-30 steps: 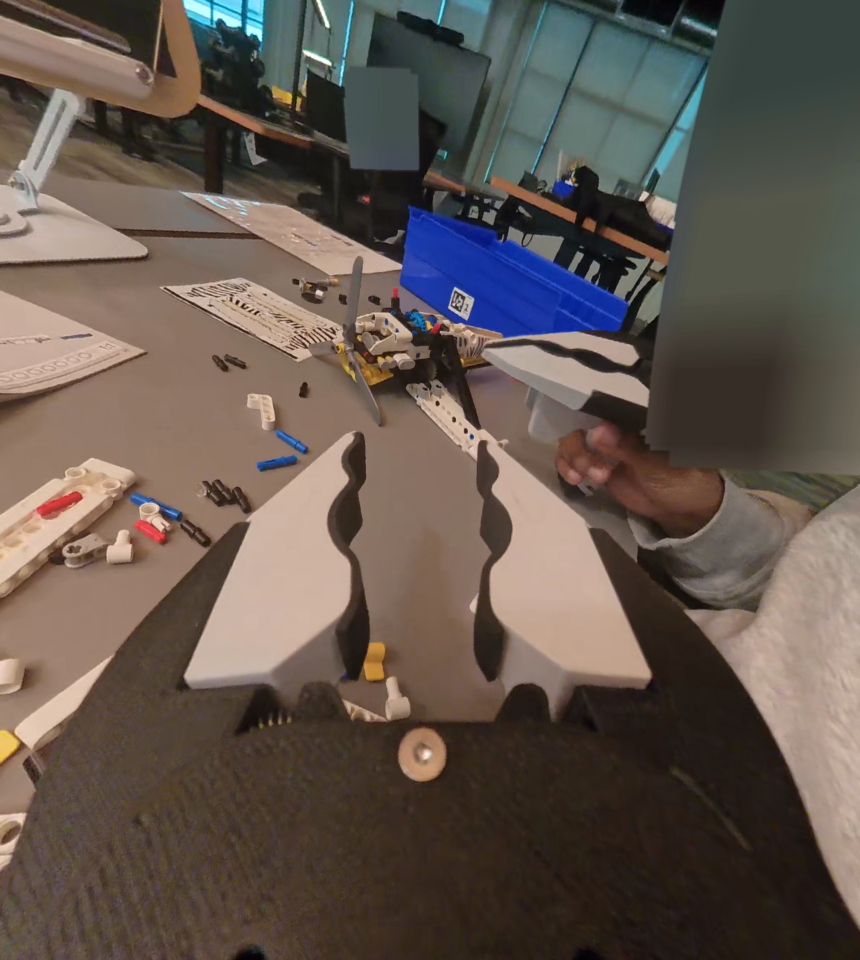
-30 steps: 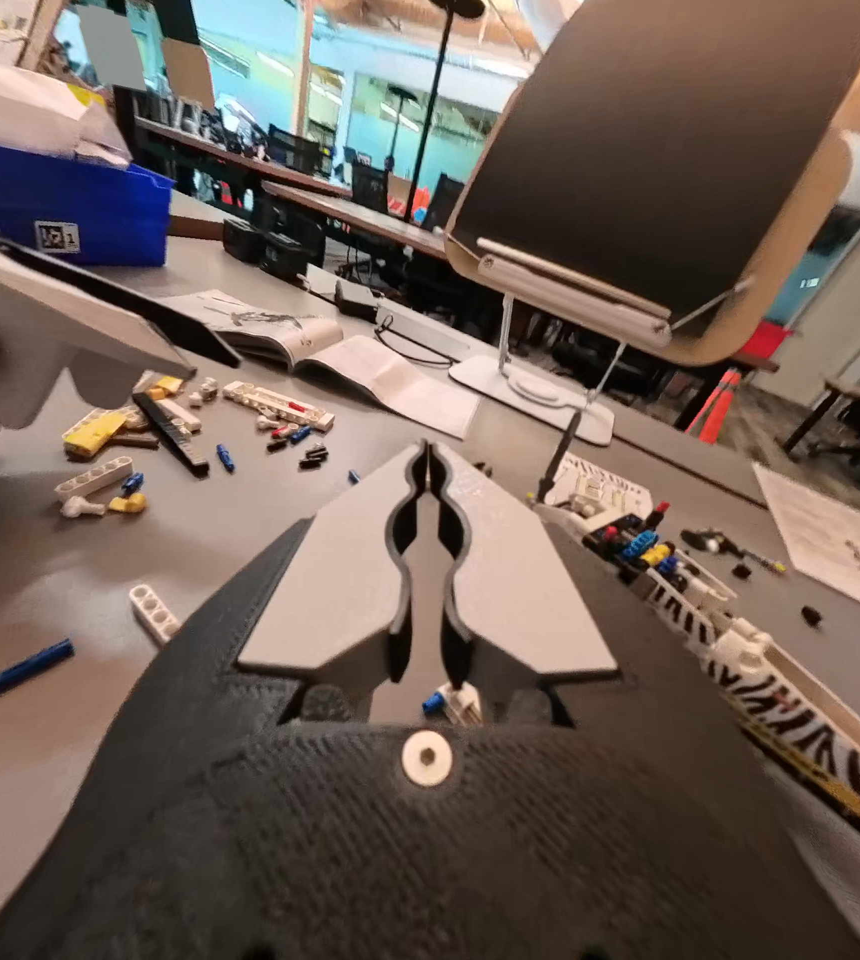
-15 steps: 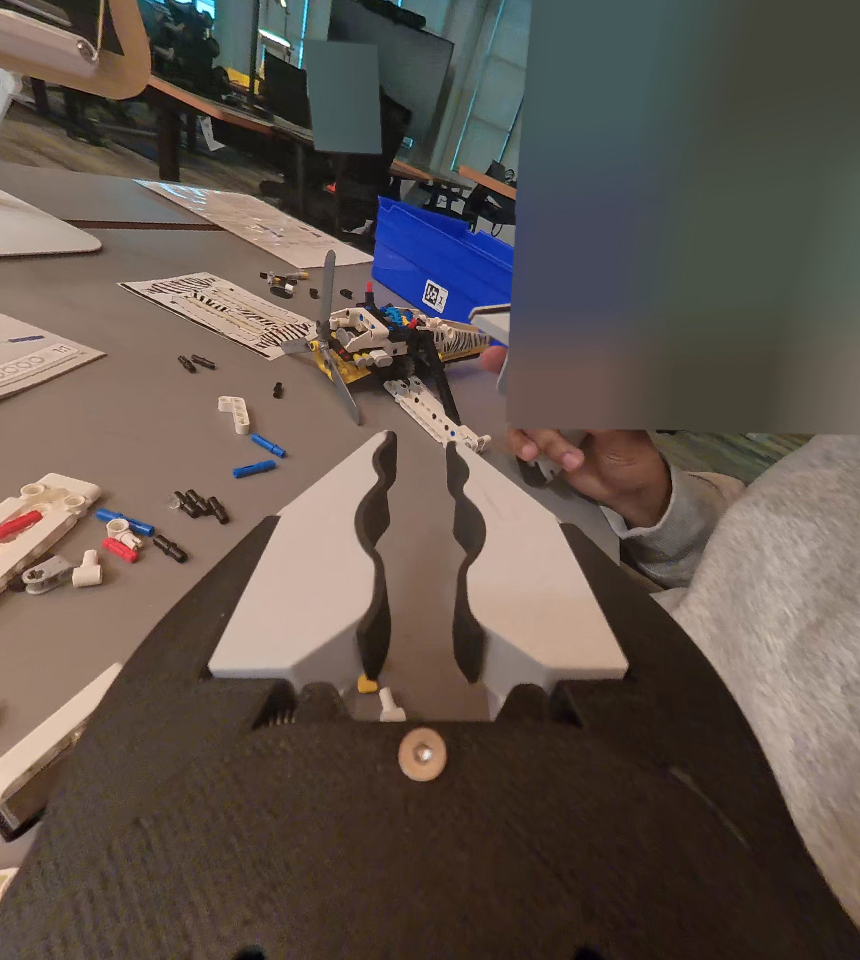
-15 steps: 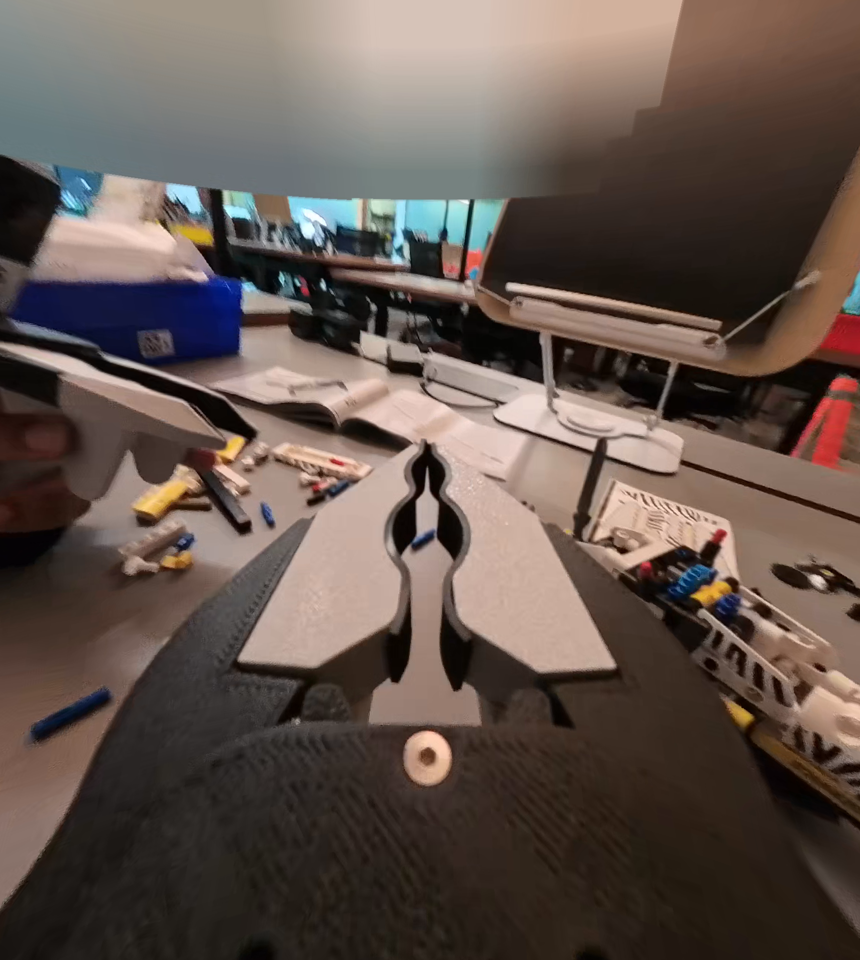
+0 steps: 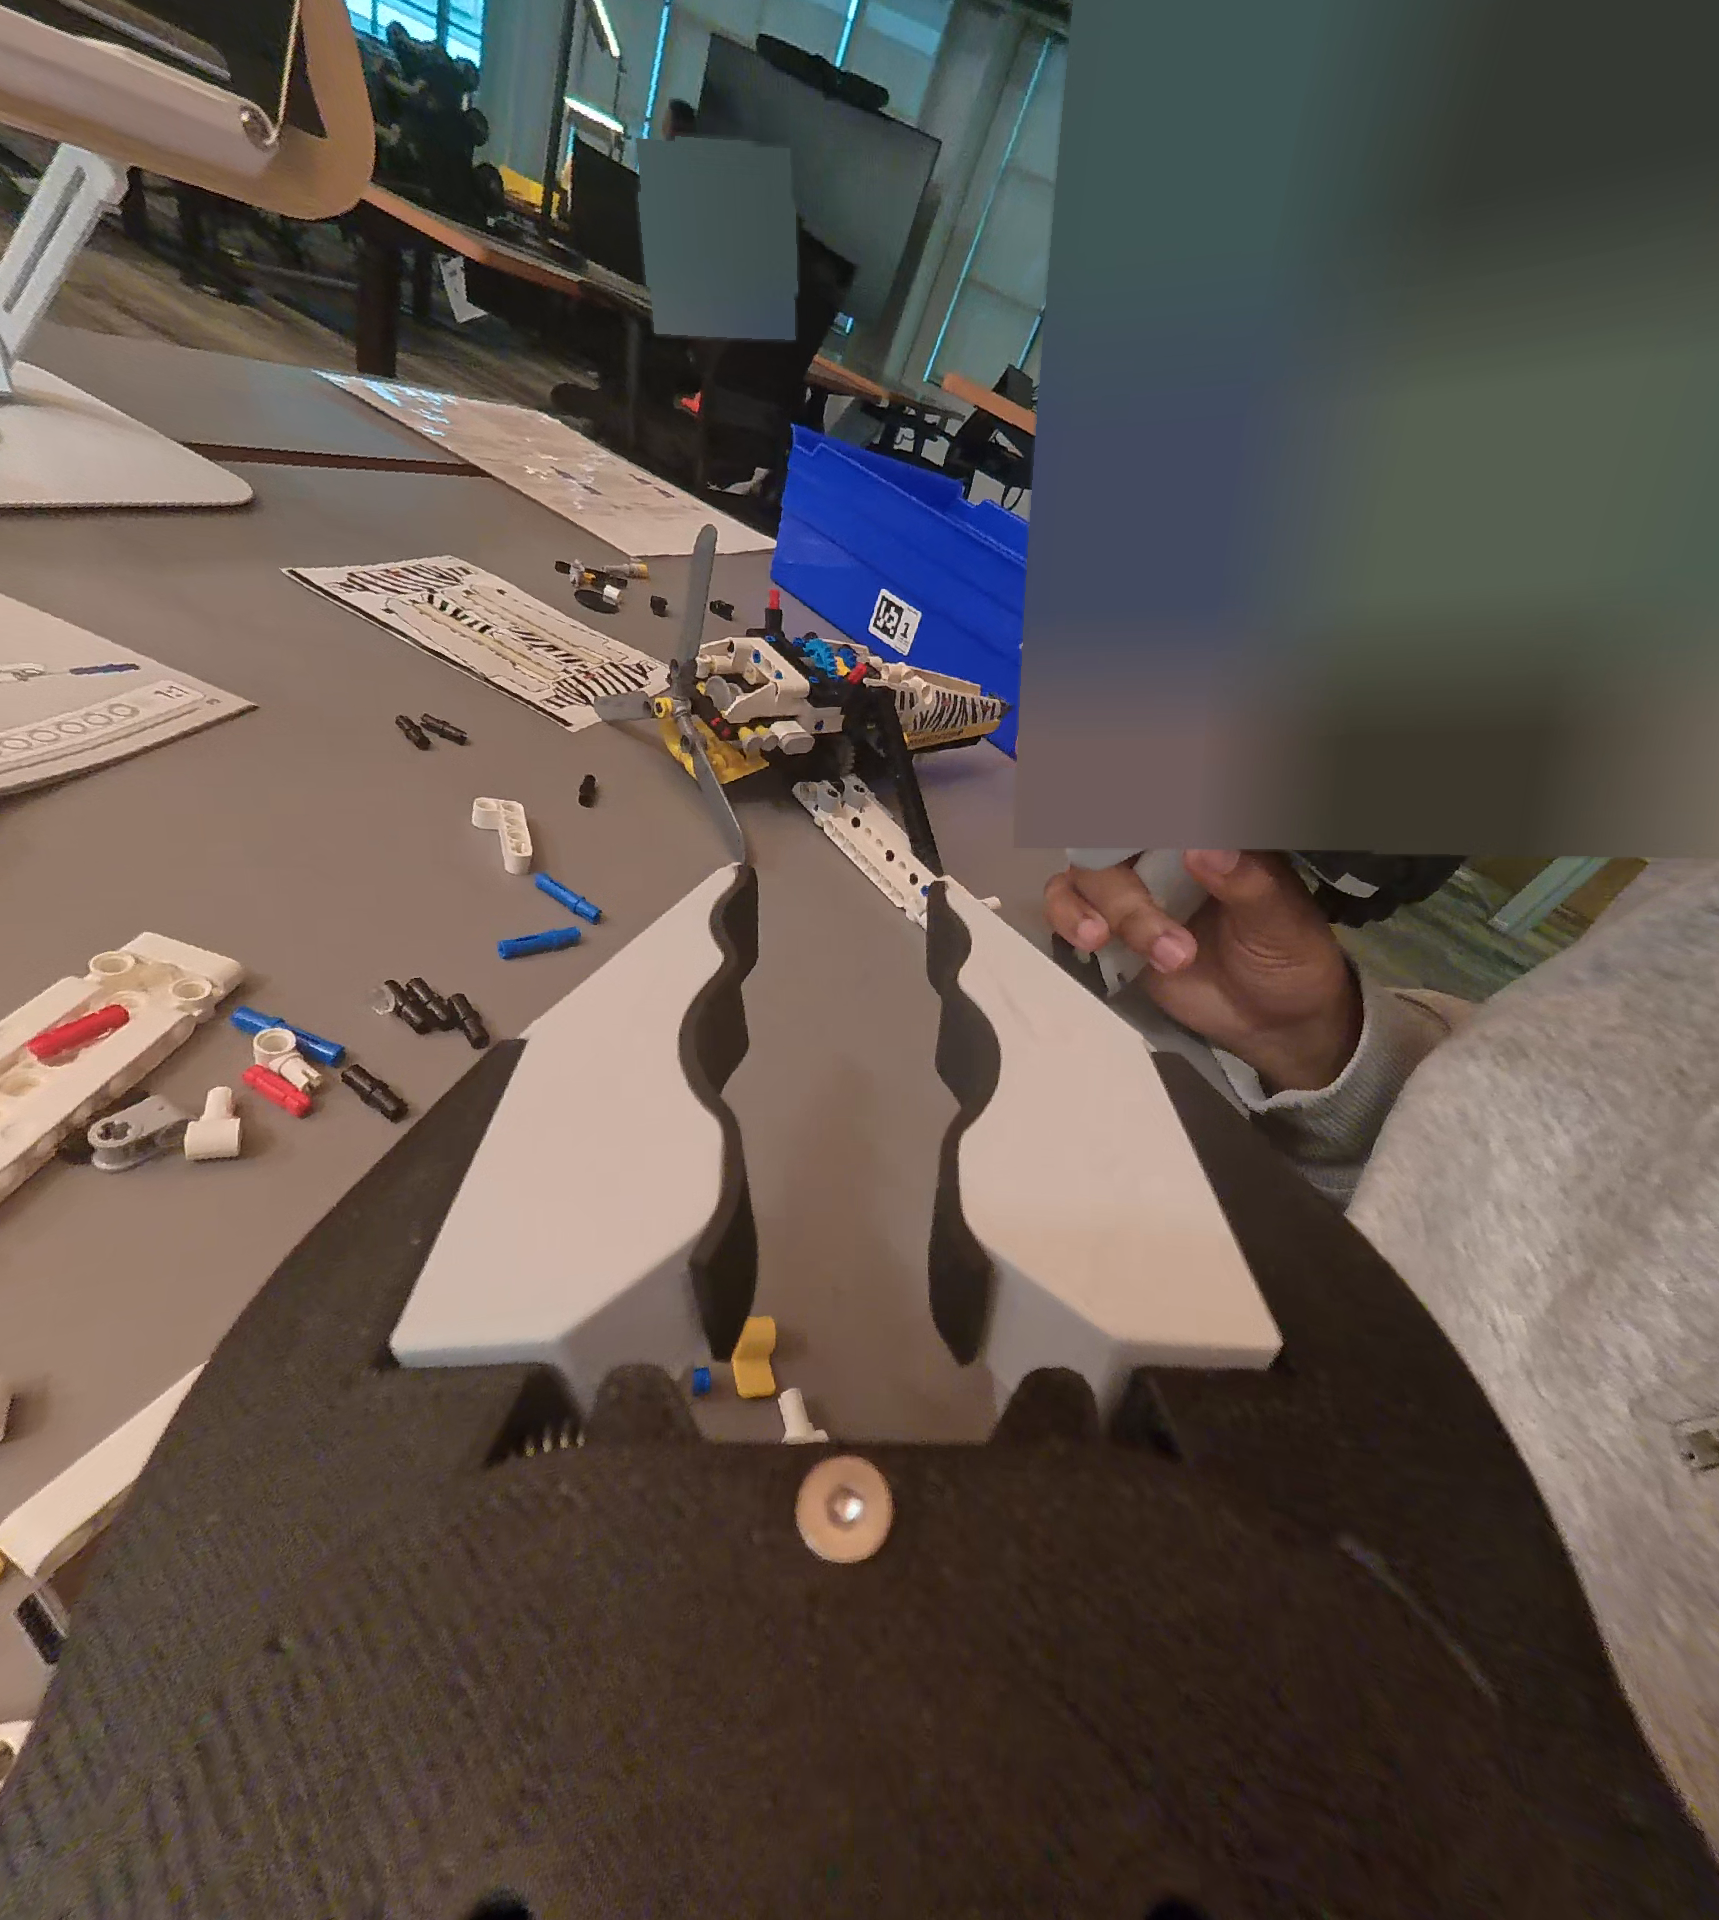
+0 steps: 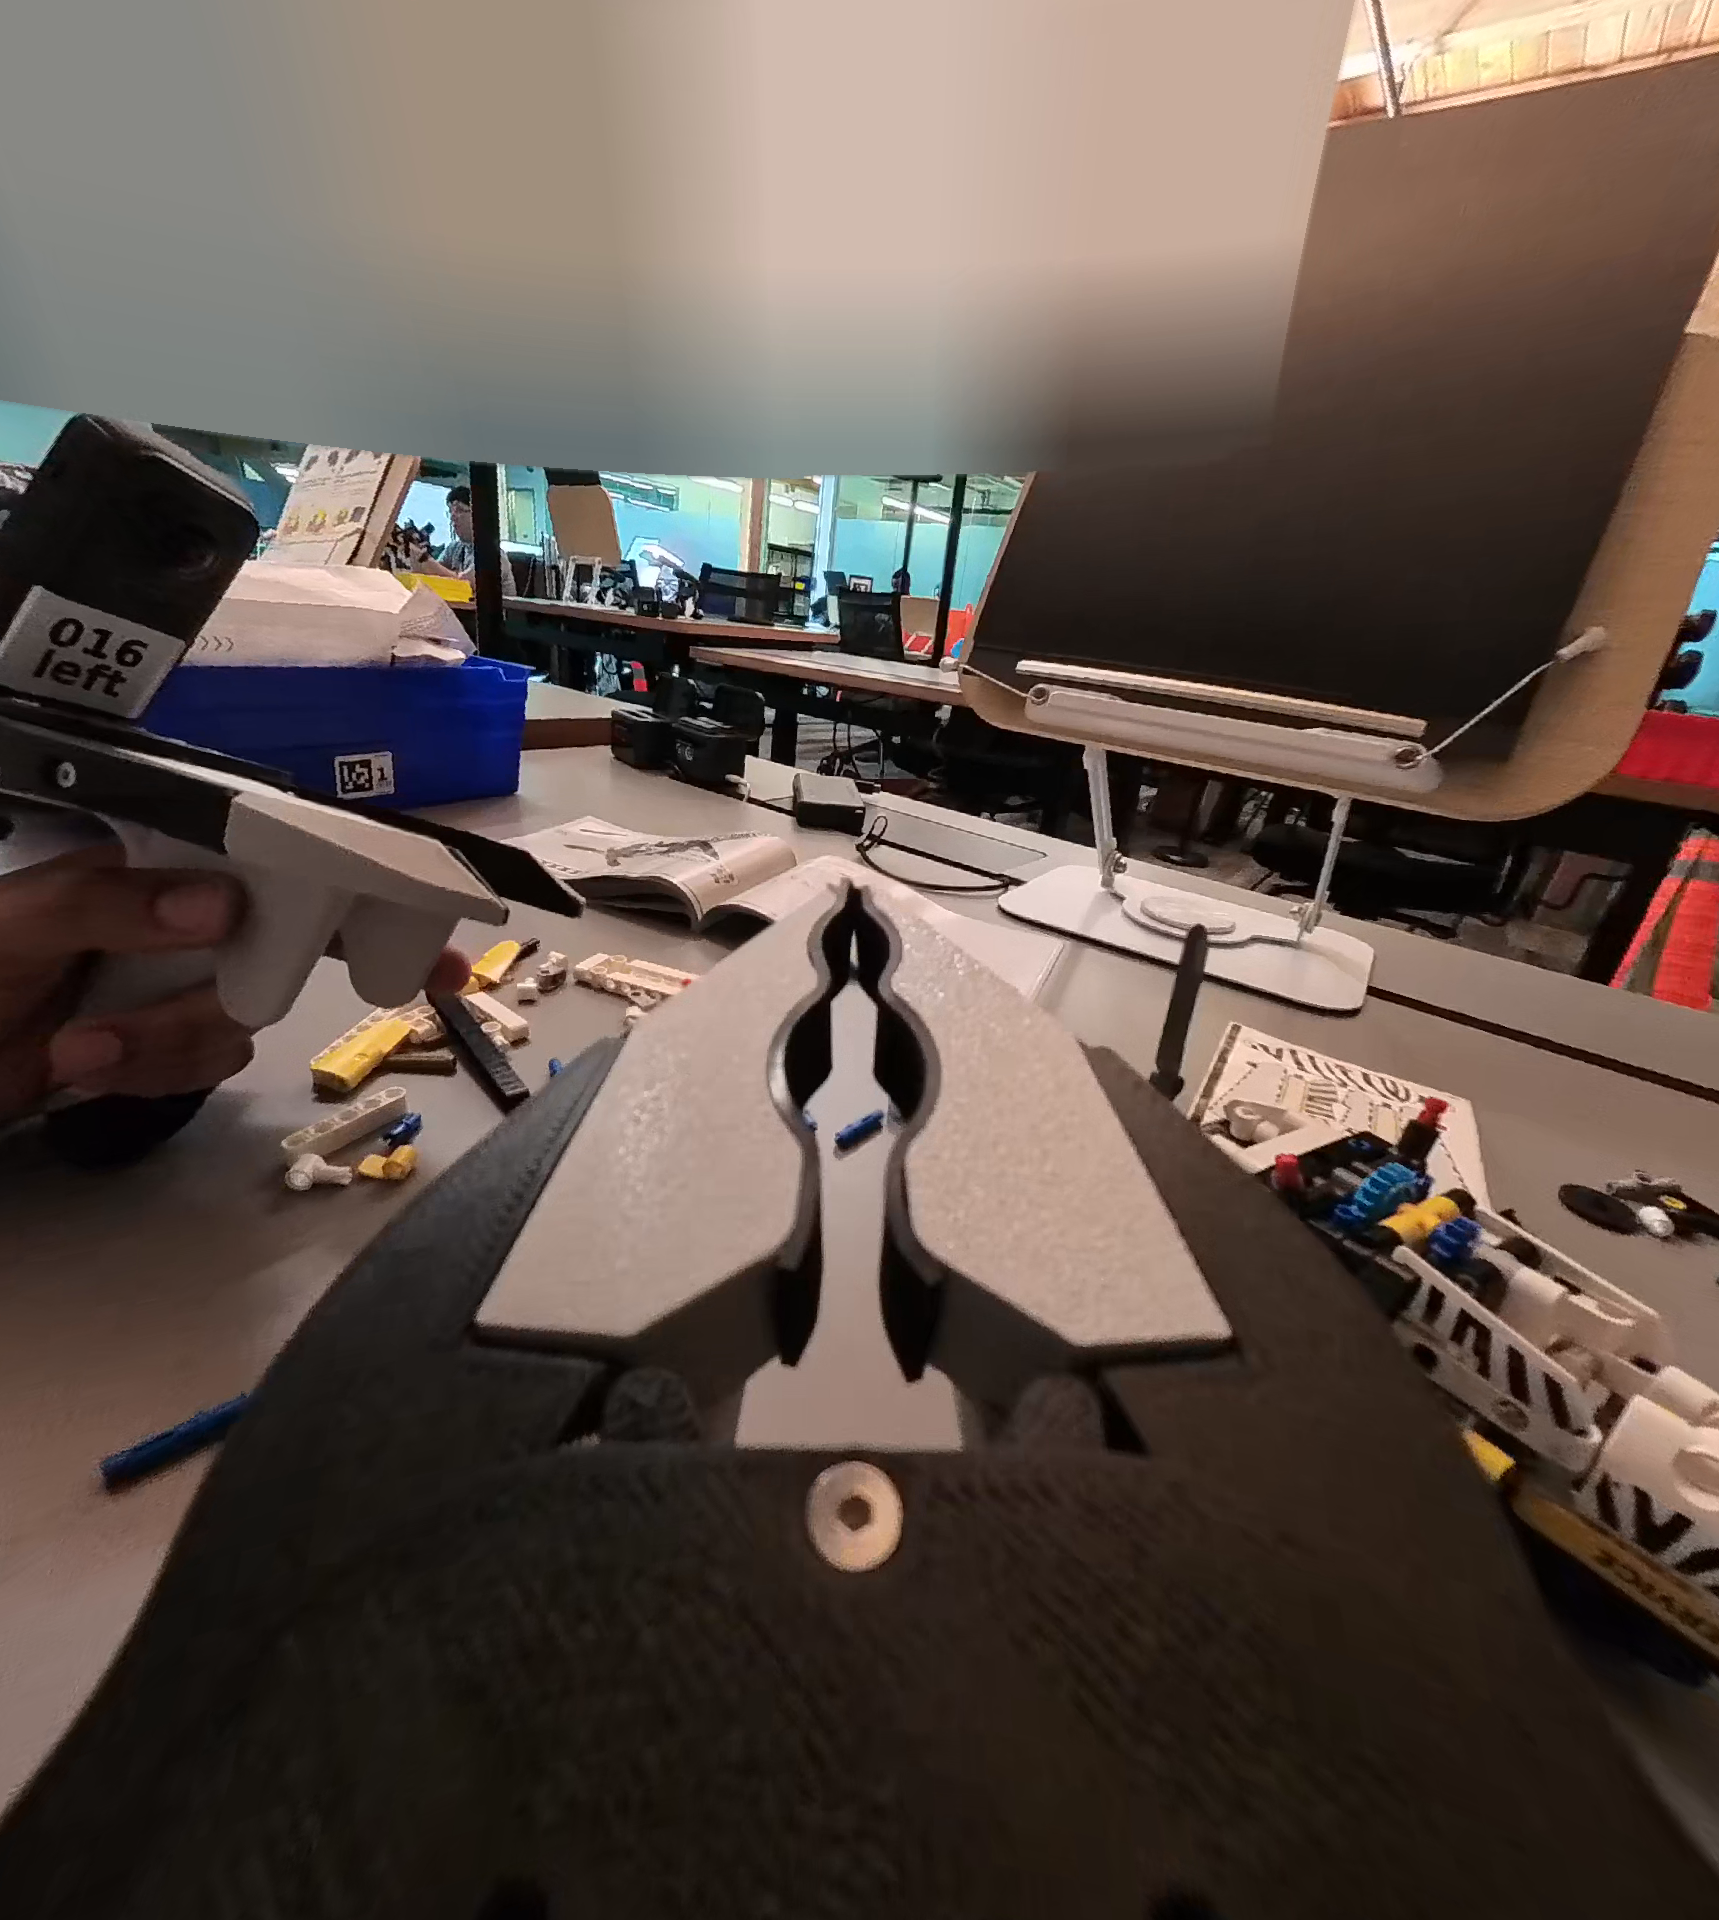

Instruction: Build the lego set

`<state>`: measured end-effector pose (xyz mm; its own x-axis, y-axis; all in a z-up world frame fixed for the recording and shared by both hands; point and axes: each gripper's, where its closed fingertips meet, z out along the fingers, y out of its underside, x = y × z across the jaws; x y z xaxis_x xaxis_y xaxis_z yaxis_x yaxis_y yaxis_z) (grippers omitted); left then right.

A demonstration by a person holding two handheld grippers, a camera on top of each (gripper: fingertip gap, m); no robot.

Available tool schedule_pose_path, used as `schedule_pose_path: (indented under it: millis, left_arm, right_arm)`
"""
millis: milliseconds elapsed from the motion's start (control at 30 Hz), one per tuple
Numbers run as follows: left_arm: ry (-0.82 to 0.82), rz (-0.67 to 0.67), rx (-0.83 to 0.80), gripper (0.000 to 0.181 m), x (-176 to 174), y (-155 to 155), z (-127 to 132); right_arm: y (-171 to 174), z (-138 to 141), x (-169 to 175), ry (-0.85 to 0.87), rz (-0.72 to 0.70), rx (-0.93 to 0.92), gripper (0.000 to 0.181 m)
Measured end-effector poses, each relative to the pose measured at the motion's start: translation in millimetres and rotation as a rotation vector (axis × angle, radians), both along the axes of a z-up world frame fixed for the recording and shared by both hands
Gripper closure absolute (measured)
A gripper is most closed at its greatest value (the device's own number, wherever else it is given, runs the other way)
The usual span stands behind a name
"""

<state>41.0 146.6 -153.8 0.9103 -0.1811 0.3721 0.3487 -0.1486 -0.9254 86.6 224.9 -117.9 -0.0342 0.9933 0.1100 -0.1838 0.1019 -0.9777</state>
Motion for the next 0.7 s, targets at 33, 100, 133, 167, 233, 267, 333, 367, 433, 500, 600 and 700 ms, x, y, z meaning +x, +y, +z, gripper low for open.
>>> schedule_pose_path:
  millis: [33, 100, 133, 167, 233, 267, 333, 367, 433, 500, 600, 700]
  left_arm:
    - [0.0, 0.001, 0.003, 0.151, 0, 0, 1]
    - [0.002, 0.004, 0.01, 0.151, 0, -1, 1]
    - [0.004, 0.005, 0.013, 0.151, 0, -1, 2]
    - [0.007, 0.005, 0.016, 0.152, 0, -2, 2]
    - [0.019, 0.008, 0.021, 0.152, 1, -2, 3]
    - [0.025, 0.009, 0.023, 0.152, 1, -2, 3]
    - [0.033, 0.012, 0.027, 0.153, 1, -3, 4]
    - [0.035, 0.015, 0.029, 0.153, 1, -3, 4]
    - [0.044, 0.02, 0.032, 0.154, 1, -4, 5]
    - [0.064, 0.032, 0.038, 0.157, -1, -5, 6]
    - [0.109, 0.071, 0.059, 0.163, -5, -7, 9]
    - [0.054, 0.093, 0.12, 0.178, -11, -13, 20]
  right_arm:
    - [1, 1, 0, 0.004, -0.001, -0.005, 0.181]
    - [2, 2, 1, 0.012, -0.003, -0.014, 0.181]
    - [3, 2, 2, 0.016, -0.003, -0.018, 0.181]
    - [3, 3, 2, 0.021, -0.003, -0.02, 0.181]
    - [3, 4, 3, 0.031, -0.005, -0.023, 0.181]
    - [4, 4, 3, 0.036, -0.006, -0.023, 0.181]
    - [4, 5, 4, 0.044, -0.01, -0.024, 0.181]
    - [4, 6, 5, 0.049, -0.01, -0.023, 0.181]
    - [4, 6, 6, 0.057, -0.015, -0.021, 0.181]
    - [4, 7, 8, 0.065, -0.023, -0.025, 0.181]
    - [4, 10, 11, 0.083, -0.025, -0.042, 0.181]
    - [8, 12, 15, 0.106, -0.025, -0.079, 0.181]
